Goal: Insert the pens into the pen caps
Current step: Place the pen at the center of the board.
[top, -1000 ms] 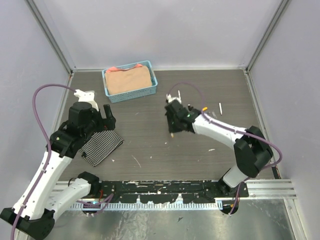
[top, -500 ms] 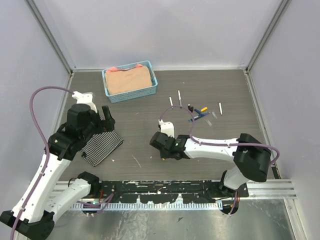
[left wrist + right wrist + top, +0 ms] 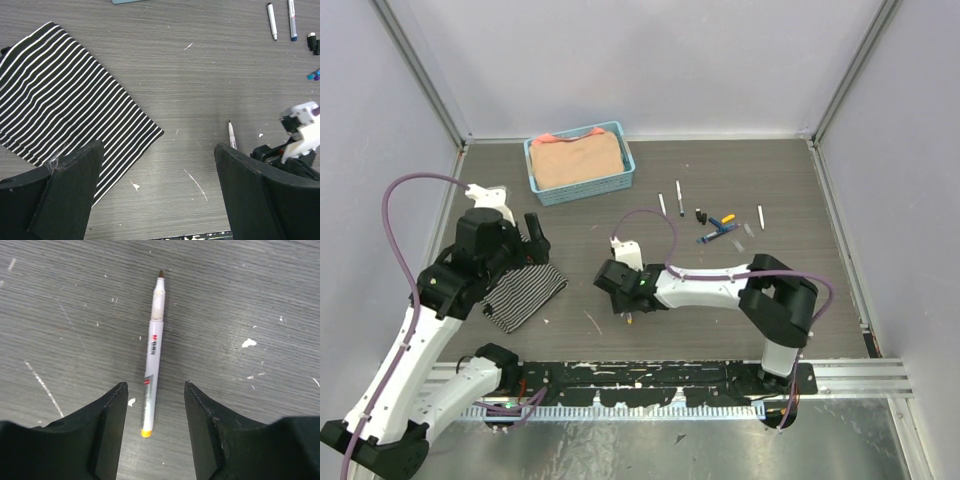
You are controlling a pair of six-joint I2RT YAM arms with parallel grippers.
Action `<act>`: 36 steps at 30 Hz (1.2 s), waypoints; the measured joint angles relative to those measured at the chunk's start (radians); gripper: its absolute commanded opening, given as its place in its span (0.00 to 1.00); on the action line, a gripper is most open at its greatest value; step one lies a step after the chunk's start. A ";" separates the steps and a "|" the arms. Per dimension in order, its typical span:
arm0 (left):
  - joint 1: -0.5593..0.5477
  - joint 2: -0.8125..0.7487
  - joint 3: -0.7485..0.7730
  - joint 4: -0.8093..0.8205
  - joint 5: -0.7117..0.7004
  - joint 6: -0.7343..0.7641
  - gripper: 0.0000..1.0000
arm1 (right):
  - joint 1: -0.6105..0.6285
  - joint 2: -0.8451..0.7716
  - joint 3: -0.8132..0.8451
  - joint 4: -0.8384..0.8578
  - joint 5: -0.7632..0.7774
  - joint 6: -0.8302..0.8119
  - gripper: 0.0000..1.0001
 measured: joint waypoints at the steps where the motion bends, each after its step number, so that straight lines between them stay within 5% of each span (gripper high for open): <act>1: 0.000 -0.002 0.000 0.000 0.000 0.000 0.98 | 0.000 0.018 0.005 0.000 0.002 0.000 0.52; 20: 0.000 -0.021 0.000 -0.015 0.000 0.001 0.98 | -0.001 0.095 0.048 0.020 -0.005 -0.002 0.18; 22: 0.000 -0.020 0.000 -0.015 -0.001 0.001 0.98 | -0.001 0.095 0.047 0.026 -0.009 0.001 0.22; 24: 0.000 -0.017 0.000 -0.015 0.000 0.001 0.98 | -0.001 0.095 0.045 0.034 -0.011 0.003 0.41; 26: 0.000 -0.011 0.000 -0.015 0.000 0.000 0.98 | -0.001 0.095 0.043 0.047 -0.014 0.009 0.49; 36: 0.000 0.037 -0.012 -0.014 0.018 -0.030 0.98 | -0.011 -0.075 -0.082 0.183 -0.034 -0.047 0.55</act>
